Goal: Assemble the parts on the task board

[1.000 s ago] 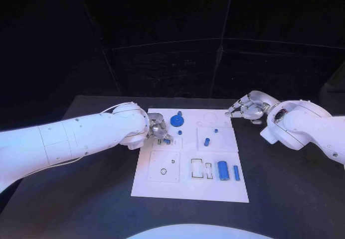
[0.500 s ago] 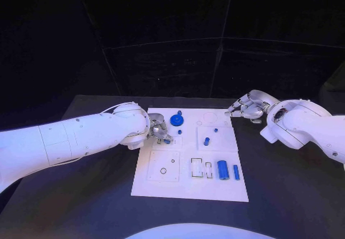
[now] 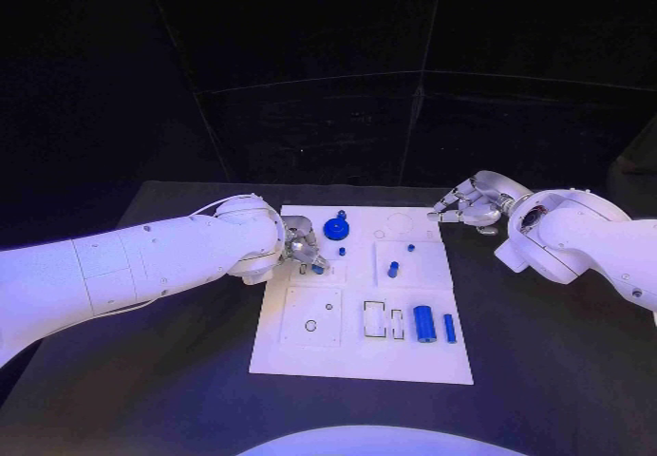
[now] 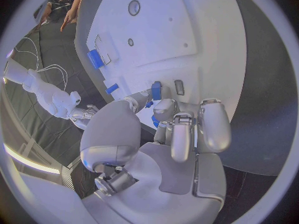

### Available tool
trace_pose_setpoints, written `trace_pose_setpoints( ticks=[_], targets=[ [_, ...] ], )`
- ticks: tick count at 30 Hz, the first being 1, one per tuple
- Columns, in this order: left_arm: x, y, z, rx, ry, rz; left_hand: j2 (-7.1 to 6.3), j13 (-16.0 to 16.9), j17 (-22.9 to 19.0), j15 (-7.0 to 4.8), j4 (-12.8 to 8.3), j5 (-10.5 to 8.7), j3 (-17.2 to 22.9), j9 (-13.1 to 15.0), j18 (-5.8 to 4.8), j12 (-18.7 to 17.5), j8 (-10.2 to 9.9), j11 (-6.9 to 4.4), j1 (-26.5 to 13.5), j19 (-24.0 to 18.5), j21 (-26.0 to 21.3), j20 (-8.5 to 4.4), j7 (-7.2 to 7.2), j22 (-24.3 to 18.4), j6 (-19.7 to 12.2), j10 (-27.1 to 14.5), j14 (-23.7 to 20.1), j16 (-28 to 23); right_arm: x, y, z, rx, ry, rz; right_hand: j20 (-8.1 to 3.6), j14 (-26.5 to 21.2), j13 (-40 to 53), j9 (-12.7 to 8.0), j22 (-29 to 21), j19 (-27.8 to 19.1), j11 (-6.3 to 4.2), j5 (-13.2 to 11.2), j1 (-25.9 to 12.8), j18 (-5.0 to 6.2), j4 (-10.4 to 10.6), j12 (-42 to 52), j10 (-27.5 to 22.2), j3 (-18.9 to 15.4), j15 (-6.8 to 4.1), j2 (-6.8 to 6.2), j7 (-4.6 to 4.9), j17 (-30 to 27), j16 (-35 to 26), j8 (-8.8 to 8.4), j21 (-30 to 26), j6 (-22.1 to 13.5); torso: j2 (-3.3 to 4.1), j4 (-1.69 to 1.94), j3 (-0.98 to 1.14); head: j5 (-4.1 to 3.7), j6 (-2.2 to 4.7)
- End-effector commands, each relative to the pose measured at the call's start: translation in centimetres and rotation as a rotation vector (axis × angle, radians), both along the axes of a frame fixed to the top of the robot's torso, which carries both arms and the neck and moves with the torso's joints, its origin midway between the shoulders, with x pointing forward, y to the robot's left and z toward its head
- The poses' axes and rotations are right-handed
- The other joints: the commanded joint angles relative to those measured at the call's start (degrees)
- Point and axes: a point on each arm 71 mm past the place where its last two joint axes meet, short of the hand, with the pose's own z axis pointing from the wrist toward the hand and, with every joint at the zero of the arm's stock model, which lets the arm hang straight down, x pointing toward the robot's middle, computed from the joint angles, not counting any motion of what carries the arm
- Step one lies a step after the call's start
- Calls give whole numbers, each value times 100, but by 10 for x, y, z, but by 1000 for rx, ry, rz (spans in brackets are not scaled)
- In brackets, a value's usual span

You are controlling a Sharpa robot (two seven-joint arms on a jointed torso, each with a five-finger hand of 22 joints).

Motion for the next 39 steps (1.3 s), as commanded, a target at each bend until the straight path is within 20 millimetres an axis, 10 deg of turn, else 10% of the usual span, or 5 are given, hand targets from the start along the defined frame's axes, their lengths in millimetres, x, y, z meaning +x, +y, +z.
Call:
trace_pose_setpoints(
  ticks=[1, 30, 35, 39],
  targets=[
    [-1, 0, -2, 15, 15, -15, 7, -3, 1510, -38, 115, -31, -202, -3, -98, 36, 35, 3, -116, 31, 15, -11, 13, 7, 42, 16, 616, 36, 0, 1, 2, 3, -11, 10, -37, 190, -11, -2, -14, -24, -18, -2, 24, 50, 9, -31, -13, -35, -43, 44, -23, -11, -38, 36, -33, -11, 1, -2, 0, -4, -6],
    [2, 1, -2, 8, -3, 5, 82, 84, 1510, -57, 843, -28, -1455, 33, -118, 155, 80, -20, -657, 88, 63, -32, -15, 142, 140, 85, 616, 36, 1, 1, 2, 5, -16, 9, -40, 188, -27, -4, -31, -28, -18, -9, 11, 52, 31, -41, -24, -61, -44, 44, -23, -22, -50, 44, -45, -18, -3, 2, -1, -20, -12],
    [1, 1, -1, 1, -8, 10, 133, 101, 1510, -71, 1127, -648, -2017, 42, -125, 180, 87, -37, -652, 105, 76, -46, -30, 187, 152, 101, 616, 36, 1, 0, 2, 4, -15, 7, -43, 188, -39, -7, -43, -29, -17, -48, 18, 53, 40, -45, -30, -94, -45, 29, -22, -30, -62, 51, -57, -36, -3, 1, -3, -22, -10],
    [1, 1, -1, -4, -10, 13, 136, 108, 1510, -73, 1249, -764, -2241, 46, -127, 190, 90, -34, -629, 112, 82, -50, -36, 206, 155, 108, 616, 36, 1, 0, 2, 3, -14, 5, -44, 189, -45, -11, -48, -26, -16, -123, 22, 53, 57, -41, -30, -129, -45, 27, -20, -34, -71, 61, -66, -53, -4, 2, -2, -24, -4]
  ],
)
